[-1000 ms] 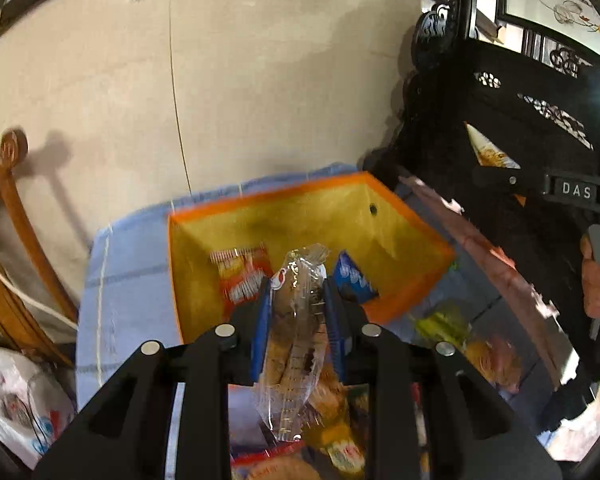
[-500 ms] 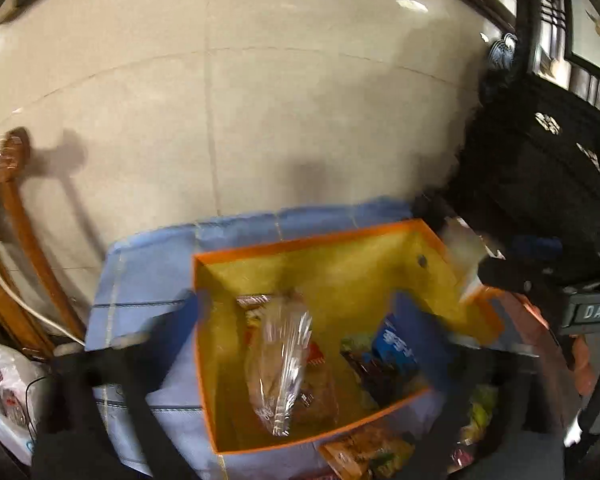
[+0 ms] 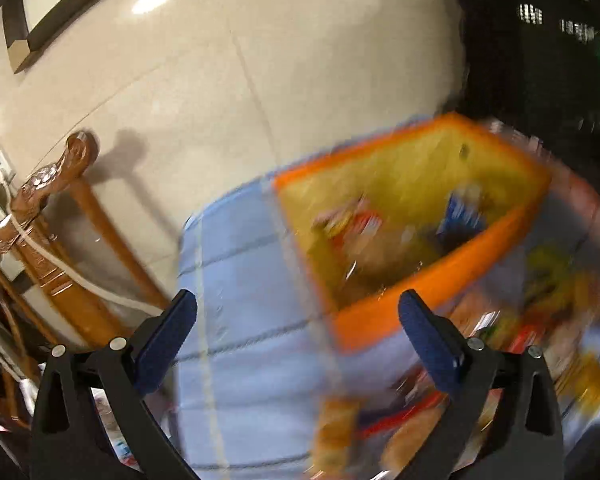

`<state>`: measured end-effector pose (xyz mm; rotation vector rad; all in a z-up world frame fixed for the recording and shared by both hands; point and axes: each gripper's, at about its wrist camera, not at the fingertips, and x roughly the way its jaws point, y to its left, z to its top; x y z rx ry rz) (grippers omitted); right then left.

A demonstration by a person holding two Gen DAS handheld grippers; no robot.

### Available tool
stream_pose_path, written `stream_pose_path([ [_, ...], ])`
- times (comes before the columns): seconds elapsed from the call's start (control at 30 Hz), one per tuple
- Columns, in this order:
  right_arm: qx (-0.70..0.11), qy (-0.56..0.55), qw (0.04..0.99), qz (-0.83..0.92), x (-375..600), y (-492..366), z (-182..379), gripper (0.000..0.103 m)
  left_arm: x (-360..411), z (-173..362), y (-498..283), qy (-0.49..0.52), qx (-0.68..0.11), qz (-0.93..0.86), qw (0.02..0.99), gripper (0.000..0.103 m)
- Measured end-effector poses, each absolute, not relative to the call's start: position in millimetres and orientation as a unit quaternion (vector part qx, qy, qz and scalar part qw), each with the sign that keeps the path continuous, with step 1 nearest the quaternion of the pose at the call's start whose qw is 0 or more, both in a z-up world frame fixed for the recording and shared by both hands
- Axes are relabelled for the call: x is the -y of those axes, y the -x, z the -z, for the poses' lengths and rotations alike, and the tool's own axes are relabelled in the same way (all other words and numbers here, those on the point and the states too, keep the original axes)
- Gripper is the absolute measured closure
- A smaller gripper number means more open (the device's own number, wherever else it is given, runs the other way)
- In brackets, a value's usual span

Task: Organize snacks
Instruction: 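Grasp the yellow round cake pack with the left tool while the right tool grasps the green translucent bag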

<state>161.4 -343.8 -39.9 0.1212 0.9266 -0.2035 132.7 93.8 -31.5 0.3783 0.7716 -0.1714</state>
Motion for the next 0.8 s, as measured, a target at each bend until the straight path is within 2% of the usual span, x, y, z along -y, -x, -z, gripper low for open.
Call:
stream_pose_path([
  [0.27, -0.488, -0.084, 0.859, 0.130, 372, -188, 129, 0.004, -158, 85, -124, -0.105, -0.418, 0.123, 0.894, 0.004],
  [0.47, -0.519, -0.126, 0.832, 0.146, 374, -213, 183, 0.004, -143, 128, -128, -0.123, -0.441, 0.172, 0.872, 0.004],
  [0.63, -0.528, -0.125, 0.825, 0.155, 371, -222, 199, 0.004, -131, 158, -136, -0.130, -0.470, 0.191, 0.852, 0.004],
  [0.8, -0.526, -0.090, 0.831, 0.156, 368, -230, 209, 0.004, -150, 180, -144, -0.022, -0.506, 0.198, 0.839, 0.004],
])
